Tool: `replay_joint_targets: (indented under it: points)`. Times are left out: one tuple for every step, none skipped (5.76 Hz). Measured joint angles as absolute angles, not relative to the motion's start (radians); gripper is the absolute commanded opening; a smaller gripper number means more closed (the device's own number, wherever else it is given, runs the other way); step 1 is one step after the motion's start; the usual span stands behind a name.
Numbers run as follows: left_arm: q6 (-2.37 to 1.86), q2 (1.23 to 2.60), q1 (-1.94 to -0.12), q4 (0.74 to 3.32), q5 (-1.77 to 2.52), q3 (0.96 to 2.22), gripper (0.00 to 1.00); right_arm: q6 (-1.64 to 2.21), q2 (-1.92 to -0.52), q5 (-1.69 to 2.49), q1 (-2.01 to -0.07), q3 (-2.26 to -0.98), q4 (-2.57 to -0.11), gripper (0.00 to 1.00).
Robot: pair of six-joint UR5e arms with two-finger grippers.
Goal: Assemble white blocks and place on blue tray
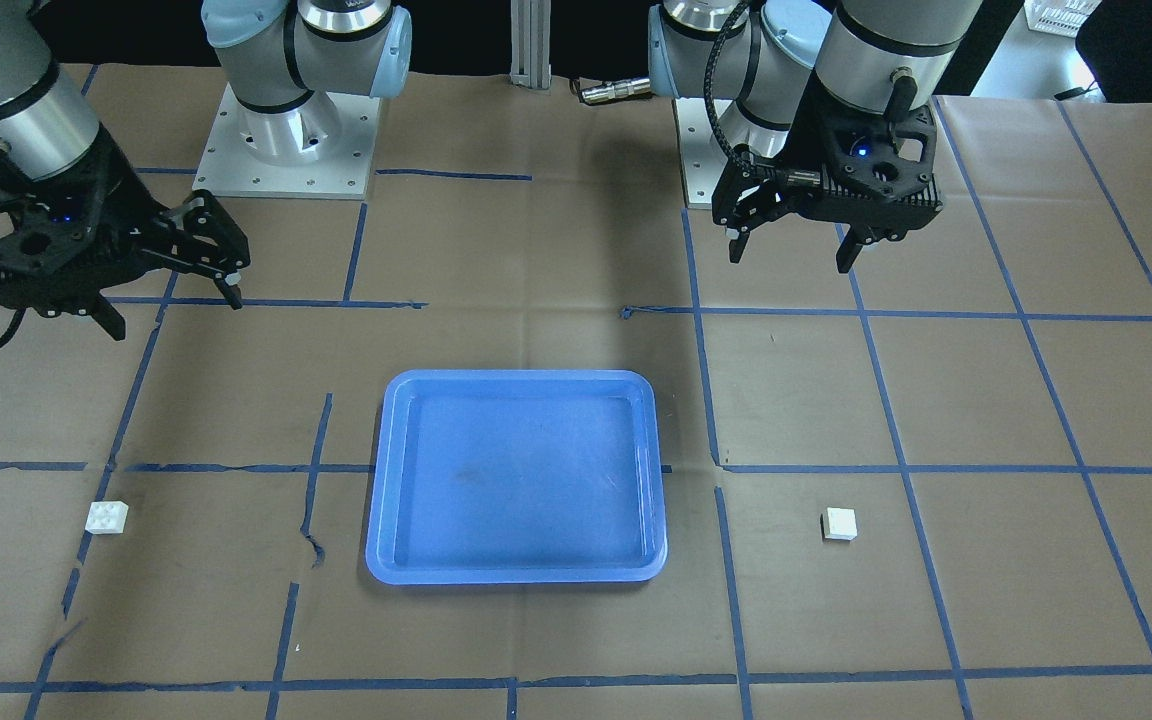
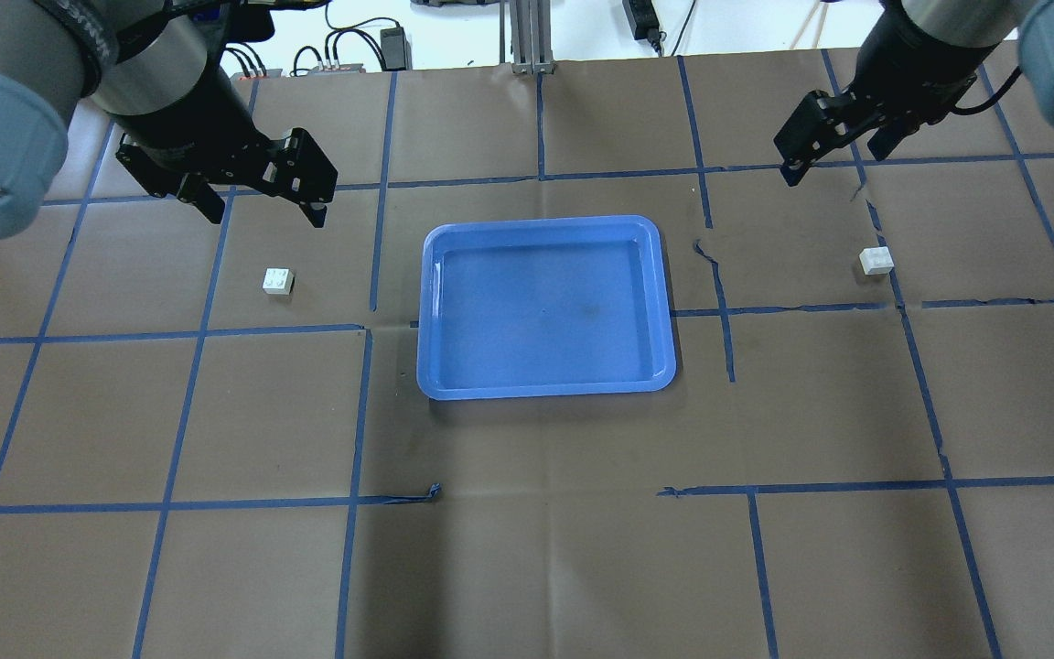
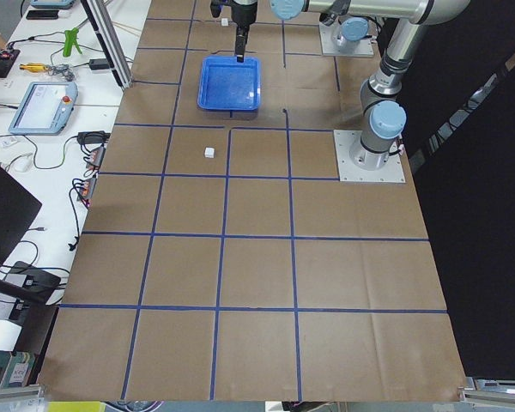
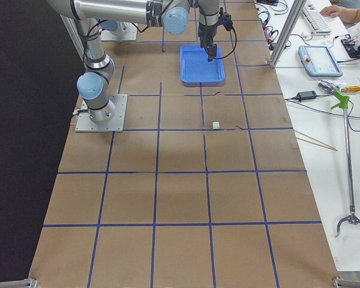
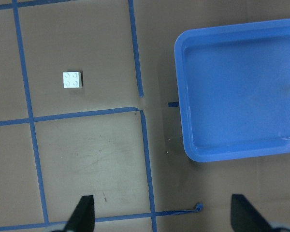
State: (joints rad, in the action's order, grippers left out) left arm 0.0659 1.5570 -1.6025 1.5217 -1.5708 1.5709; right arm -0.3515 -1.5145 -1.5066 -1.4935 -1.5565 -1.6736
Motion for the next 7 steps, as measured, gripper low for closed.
replay_joint_targets:
  points:
    - [0.066,1.557,-1.602,1.522,-1.571,1.571,0.99,-0.292,-1.512,-1.539,-1.523,-1.555,-1.668,1.0]
    - [0.066,1.556,-1.602,1.522,-1.571,1.571,0.99,-0.307,-1.505,-1.55,-1.527,-1.555,-1.671,1.0]
    - [0.073,1.555,-1.593,1.523,-1.572,1.573,0.99,-0.422,-1.499,-1.551,-1.51,-1.558,-1.68,1.0]
    - [0.113,1.565,-1.551,1.522,-1.573,1.576,0.99,-0.627,-1.491,-1.547,-1.461,-1.561,-1.687,1.0]
    - [0.184,1.609,-1.478,1.509,-1.569,1.579,0.99,-0.9,-1.474,-1.542,-1.379,-1.563,-1.689,1.0]
    - [0.242,1.682,-1.417,1.457,-1.567,1.581,0.99,-1.185,-1.446,-1.533,-1.295,-1.565,-1.689,1.0]
    - [0.3,1.764,-1.382,1.373,-1.567,1.586,0.99,-1.448,-1.407,-1.503,-1.226,-1.566,-1.702,1.0]
